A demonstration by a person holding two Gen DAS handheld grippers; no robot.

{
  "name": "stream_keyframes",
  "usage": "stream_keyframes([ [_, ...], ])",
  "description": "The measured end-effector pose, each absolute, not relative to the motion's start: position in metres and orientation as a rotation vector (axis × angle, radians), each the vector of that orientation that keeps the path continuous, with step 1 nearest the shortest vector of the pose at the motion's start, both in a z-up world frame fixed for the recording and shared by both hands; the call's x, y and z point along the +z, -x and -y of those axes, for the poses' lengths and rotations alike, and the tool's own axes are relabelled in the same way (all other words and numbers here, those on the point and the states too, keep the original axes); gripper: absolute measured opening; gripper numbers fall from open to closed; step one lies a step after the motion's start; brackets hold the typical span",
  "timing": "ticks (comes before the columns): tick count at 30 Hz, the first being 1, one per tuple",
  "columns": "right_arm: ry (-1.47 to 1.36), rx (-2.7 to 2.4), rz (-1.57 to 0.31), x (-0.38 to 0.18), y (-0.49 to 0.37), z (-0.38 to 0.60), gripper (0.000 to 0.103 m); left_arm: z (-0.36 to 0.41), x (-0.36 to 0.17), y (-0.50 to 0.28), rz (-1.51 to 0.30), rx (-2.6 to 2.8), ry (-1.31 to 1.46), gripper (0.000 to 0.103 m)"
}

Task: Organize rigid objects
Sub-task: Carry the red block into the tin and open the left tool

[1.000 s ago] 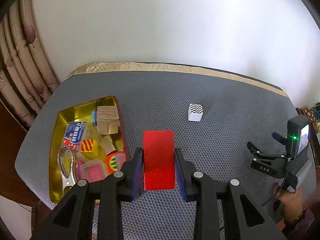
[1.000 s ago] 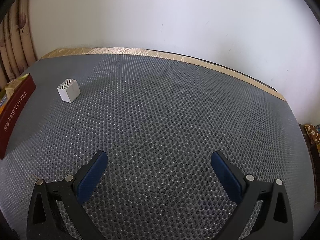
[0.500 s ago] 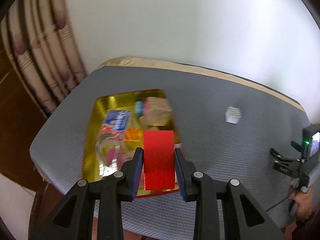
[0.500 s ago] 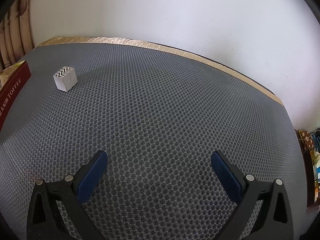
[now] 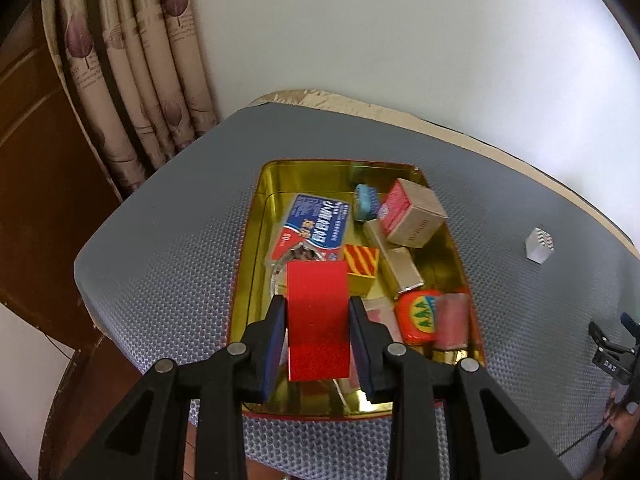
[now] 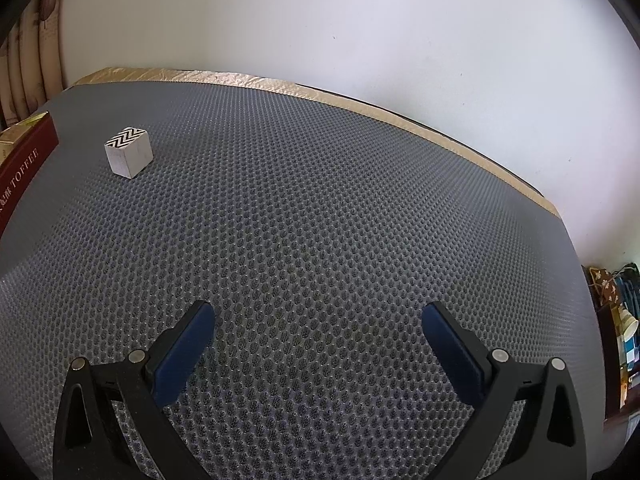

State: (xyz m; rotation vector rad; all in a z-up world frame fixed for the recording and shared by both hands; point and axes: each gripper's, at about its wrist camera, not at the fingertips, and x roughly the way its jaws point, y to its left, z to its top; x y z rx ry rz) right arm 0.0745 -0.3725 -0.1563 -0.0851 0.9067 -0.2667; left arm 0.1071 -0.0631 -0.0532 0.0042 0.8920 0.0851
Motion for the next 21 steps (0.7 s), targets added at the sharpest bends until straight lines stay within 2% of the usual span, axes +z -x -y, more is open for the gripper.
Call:
stream_keyframes([
  [21,0.084,-0.271,-0.906,-0.155,-0.068,0.372,0.103,0.032,-0.082,-0.133,-0.960,0.084,0.061,0.031],
])
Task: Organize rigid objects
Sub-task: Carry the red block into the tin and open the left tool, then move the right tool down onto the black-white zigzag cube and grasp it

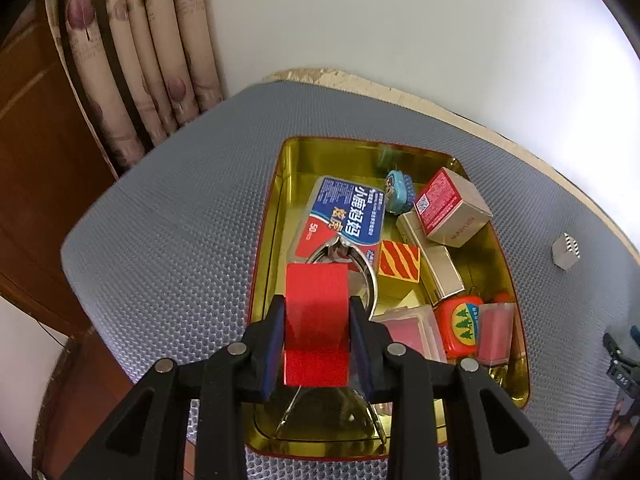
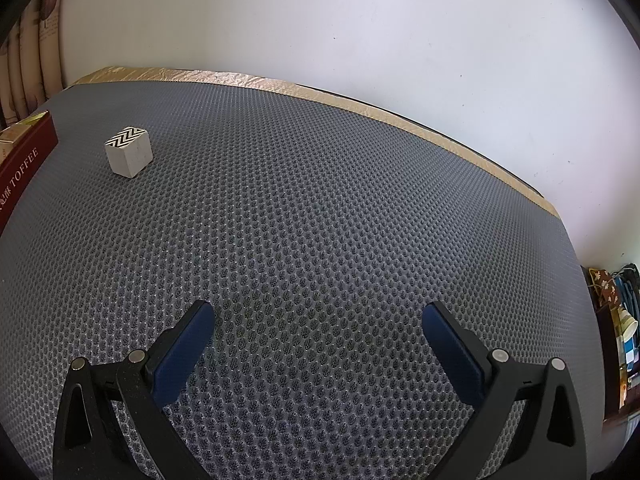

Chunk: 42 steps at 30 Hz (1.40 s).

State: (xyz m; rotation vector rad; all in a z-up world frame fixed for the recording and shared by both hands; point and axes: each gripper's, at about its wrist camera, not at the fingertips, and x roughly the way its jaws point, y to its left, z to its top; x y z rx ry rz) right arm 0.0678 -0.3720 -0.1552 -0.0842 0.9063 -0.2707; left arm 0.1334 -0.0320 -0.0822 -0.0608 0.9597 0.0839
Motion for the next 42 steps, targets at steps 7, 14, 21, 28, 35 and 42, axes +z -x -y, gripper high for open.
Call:
stream_keyframes([
  [7,0.084,-0.270,-0.906,-0.155,-0.068,0.372,0.103,0.016,-0.082,-0.139,-0.970,0.069,0.116,0.030],
  [14,0.076,-0.265,-0.908,-0.155,-0.068,0.375,0.103,0.010,-0.080,-0.140,-0.985,0.044,0.151,0.031],
  [21,0.076,-0.264,-0.908,-0.155,-0.068,0.376,0.103,0.002,-0.065,-0.131,-0.967,0.025,0.218,0.031],
  [28,0.107,-0.241,-0.875,-0.148,-0.064,0.368,0.103,0.003,-0.042,-0.099,-0.923,0.110,0.153,0.033],
  [35,0.227,0.115,-0.813,-0.110,-0.079,0.301,0.103,0.005,-0.041,-0.078,-0.855,0.103,0.132,0.033],
  [42,0.438,0.271,-0.837,-0.095,-0.140,0.256,0.102,0.005,-0.053,-0.085,-0.884,0.102,0.117,0.034],
])
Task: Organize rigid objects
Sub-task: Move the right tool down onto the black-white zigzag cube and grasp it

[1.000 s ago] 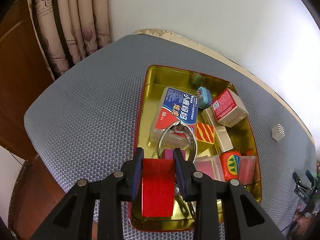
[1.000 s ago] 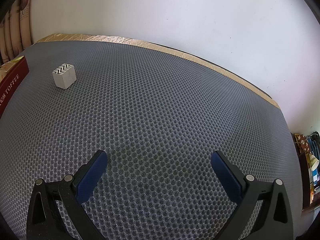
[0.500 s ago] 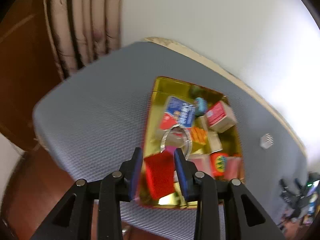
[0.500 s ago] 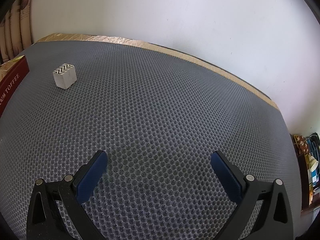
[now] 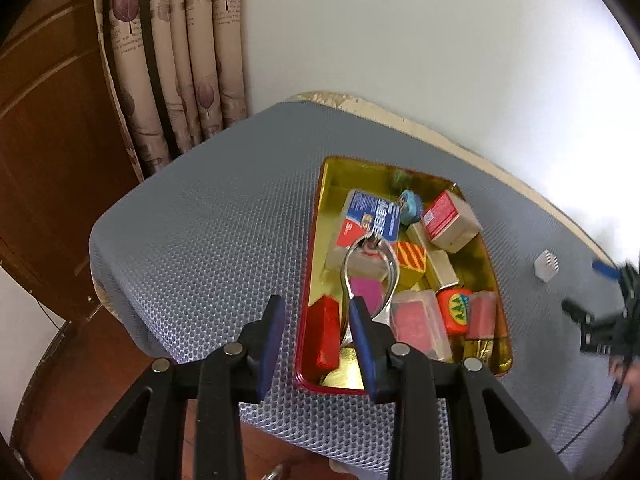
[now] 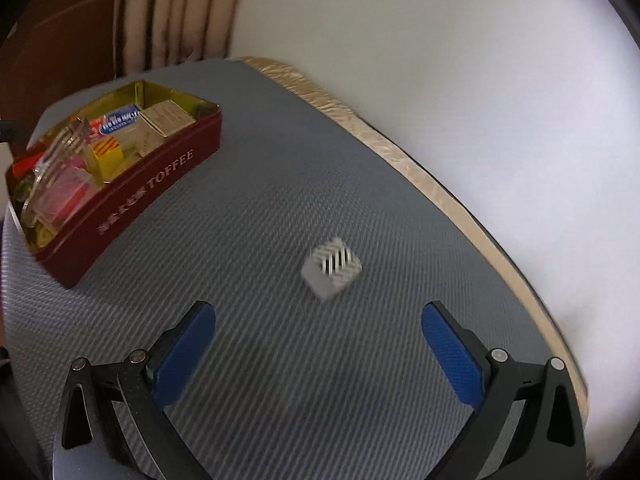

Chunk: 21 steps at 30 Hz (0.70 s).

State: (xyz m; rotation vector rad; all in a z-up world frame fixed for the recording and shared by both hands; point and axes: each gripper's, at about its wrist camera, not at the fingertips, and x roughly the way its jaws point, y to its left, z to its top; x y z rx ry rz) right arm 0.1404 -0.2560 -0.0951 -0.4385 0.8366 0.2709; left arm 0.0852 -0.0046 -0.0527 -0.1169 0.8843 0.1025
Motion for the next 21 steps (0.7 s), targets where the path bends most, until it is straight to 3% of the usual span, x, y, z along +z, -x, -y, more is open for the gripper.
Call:
stream_keyframes([
  [8,0.533,0.379,-0.890,-0.103,-0.194,0.253,0.099,0.005,-0.059,-0.091,-0.906,0.092,0.119,0.034],
  [14,0.619,0.478,-0.984,-0.121,-0.219,0.252,0.078,0.007,-0.066,-0.096,-0.938,0.084,0.113,0.034],
  [19,0.652,0.524,-1.039,-0.129,-0.231,0.250,0.075,0.008,-0.069,-0.098,-0.947,0.088,0.111,0.034],
  [20,0.647,0.536,-1.050,-0.132,-0.236,0.249,0.071,0.009,-0.070,-0.098,-0.948,0.090,0.106,0.034],
  [21,0.639,0.545,-1.072,-0.135,-0.239,0.248,0.055,0.009,-0.070,-0.098,-0.950,0.091,0.104,0.034],
])
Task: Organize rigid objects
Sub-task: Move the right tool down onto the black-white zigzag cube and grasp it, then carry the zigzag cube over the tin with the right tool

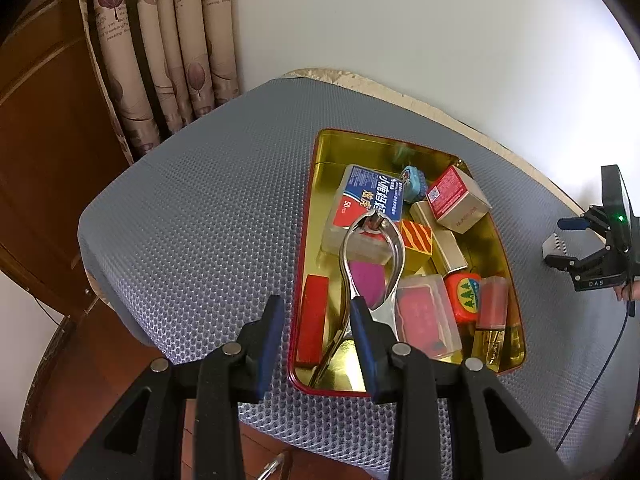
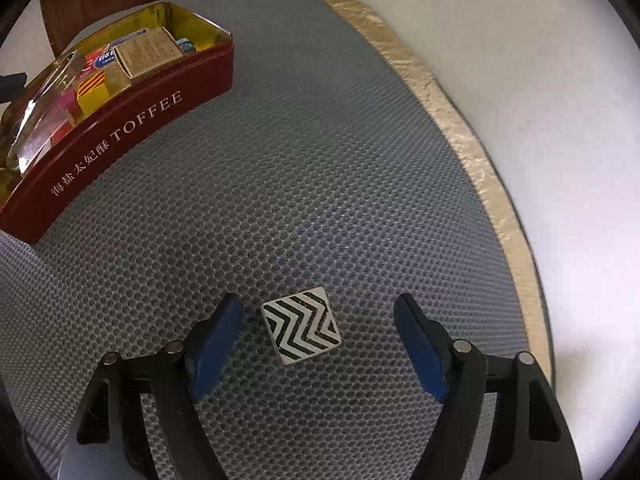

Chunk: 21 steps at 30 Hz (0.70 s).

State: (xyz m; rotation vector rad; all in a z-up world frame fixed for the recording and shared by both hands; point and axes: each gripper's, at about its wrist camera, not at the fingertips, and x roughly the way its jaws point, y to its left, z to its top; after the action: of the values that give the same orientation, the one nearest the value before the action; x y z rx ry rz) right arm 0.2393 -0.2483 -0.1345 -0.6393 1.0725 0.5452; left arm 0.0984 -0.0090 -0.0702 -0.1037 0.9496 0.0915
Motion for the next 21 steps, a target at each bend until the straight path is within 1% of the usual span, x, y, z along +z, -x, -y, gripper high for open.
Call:
stream_keyframes([
  [1,0.631,0.549,-1.090,-0.138,-0.243,0.247,0.043,0.009,-0.071,-0.098,-0.952,0.092,0.103,0.034],
  [2,0.610,0.553,-1.116,-0.140,-0.246,0.247,0.027,0.009,-0.071,-0.099,-0.956,0.090,0.101,0.034],
  [7,0.488,0.500,-1.127,-0.136,-0.241,0.250,0.027,0.005,-0.069,-0.098,-0.950,0.111,0.113,0.034],
  [10,0.339,0.475,-1.051,-0.112,-0.223,0.253,0.027,-0.001,-0.065,-0.094,-0.933,0.137,0.136,0.034],
  [12,0.239,0.490,-0.965,-0.086,-0.203,0.246,0.027,-0.005,-0.062,-0.093,-0.930,0.151,0.148,0.034],
  [14,0.146,0.532,-0.882,-0.062,-0.181,0.228,0.027,-0.007,-0.061,-0.092,-0.930,0.155,0.156,0.034],
  [17,0.075,0.596,-0.807,-0.043,-0.153,0.188,0.027,-0.007,-0.056,-0.089,-0.897,0.179,0.135,0.035],
  [21,0.081,0.630,-0.785,-0.053,-0.124,0.130,0.027,-0.009,-0.046,-0.082,-0.826,0.238,0.091,0.035],
])
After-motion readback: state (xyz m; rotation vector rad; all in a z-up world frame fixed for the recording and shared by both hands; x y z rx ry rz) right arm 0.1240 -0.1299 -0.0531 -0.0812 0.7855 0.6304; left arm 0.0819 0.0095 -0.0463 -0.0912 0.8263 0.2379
